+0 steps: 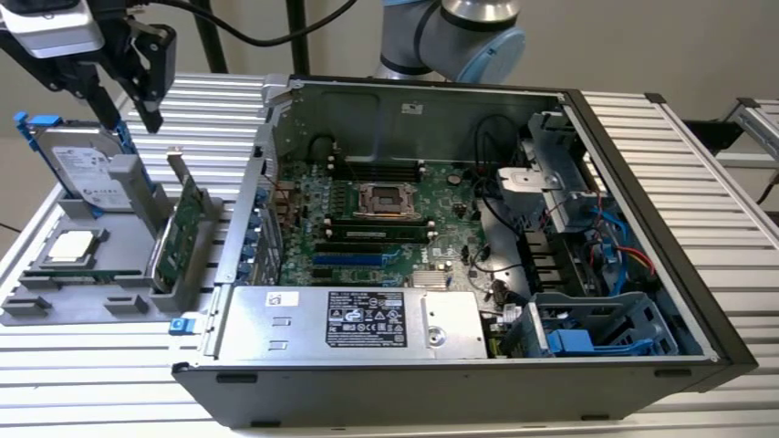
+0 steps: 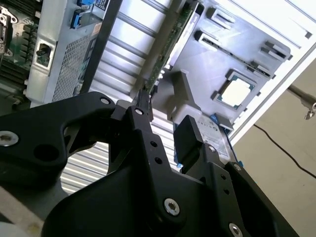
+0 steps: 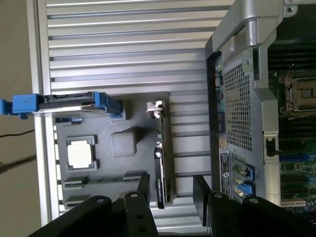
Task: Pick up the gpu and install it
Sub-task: 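Pick up the gpu and move the gpu toward the slot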
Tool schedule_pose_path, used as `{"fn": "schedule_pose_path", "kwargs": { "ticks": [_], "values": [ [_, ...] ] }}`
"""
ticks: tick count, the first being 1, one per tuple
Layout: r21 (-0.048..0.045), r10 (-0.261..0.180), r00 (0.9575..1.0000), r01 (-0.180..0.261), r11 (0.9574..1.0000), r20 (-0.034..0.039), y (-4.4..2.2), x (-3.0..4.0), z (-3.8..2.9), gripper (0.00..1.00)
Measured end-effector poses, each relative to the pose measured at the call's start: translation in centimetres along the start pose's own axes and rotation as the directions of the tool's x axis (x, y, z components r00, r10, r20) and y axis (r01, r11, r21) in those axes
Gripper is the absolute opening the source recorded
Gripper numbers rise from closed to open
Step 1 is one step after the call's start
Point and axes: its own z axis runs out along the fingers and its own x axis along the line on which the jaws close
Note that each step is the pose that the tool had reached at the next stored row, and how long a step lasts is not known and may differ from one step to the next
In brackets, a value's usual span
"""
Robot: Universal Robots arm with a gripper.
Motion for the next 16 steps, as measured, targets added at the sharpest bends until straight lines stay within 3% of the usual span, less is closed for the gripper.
{"fn": "schedule_pose_path", "kwargs": {
  "ticks": [16],
  "values": [
    [0.0000, 0.000, 1.0000, 0.000, 1.0000, 0.0000, -0.19, -0.01, 0.32, 1.00]
  ]
}}
